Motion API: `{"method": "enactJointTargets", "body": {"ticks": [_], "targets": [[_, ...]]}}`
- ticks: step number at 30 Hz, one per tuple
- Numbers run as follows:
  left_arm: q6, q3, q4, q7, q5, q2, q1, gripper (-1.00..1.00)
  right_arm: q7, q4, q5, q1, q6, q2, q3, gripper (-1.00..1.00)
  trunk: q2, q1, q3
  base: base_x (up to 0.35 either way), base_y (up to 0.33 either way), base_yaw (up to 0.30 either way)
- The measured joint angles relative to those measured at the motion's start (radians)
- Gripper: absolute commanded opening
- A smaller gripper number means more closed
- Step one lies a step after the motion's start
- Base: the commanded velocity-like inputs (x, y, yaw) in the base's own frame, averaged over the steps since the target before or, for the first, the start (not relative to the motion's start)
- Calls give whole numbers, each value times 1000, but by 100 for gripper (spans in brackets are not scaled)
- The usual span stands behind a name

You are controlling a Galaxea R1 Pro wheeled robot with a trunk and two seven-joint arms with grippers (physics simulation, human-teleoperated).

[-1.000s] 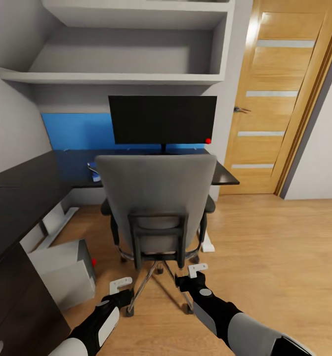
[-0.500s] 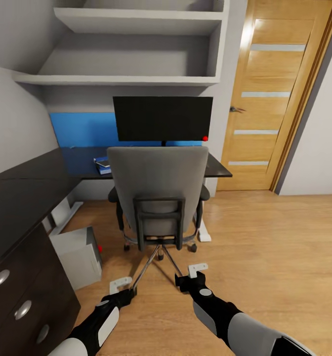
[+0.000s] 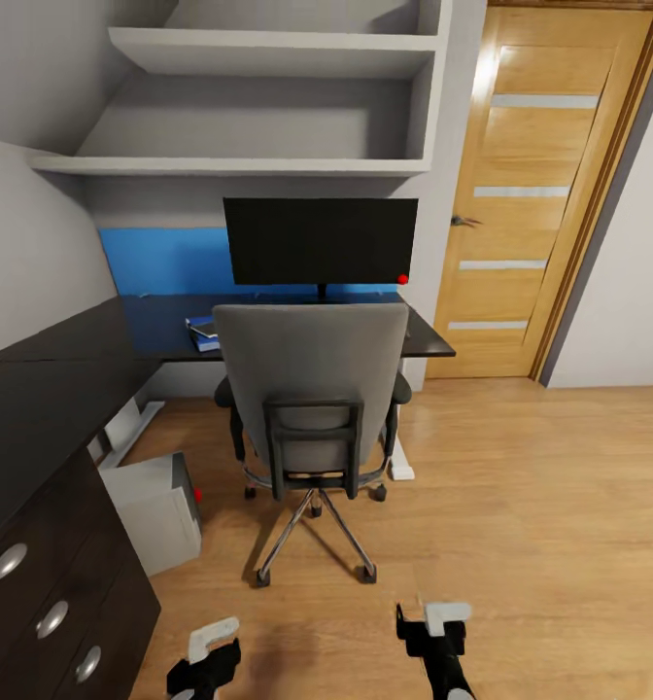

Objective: In the bedroom, organize the workspace by keeping the computer under the desk, ensuring the monitor is on the desk, placing the keyboard on the desk next to the monitor, placing the mouse on the desk next to the keyboard, moving the folder from the swivel chair onto the desk next to the mouse, stacking the notebook on top of the folder with the pen on top of the notebook, and positioning the swivel chair next to the desk.

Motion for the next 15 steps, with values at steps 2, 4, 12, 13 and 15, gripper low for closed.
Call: {"method": "enactJointTargets", "body": {"ticks": [2, 4, 12, 13, 15], "targets": [[-2, -2, 1, 1, -1, 0, 15, 100, -4, 1, 0, 17, -10, -7, 1, 100, 14, -8, 7, 0, 0, 0], [-4, -2, 2, 1, -1, 1, 28, 100, -6, 2, -1, 28, -17, -14, 1, 100, 28, -15, 13, 0, 0, 0], [-32, -2, 3, 2, 0, 8, 80, 100, -7, 2, -7, 89, -114, -55, 1, 100, 84, -46, 38, 0, 0, 0], [-48, -2, 3, 2, 1, 8, 92, 100, -7, 2, -7, 91, -122, -62, 0, 100, 91, -50, 41, 0, 0, 0], [-79, -2, 3, 2, 1, 9, 118, 100, -6, 2, -7, 101, -135, -74, 2, 100, 105, -58, 47, 0, 0, 0]]}}
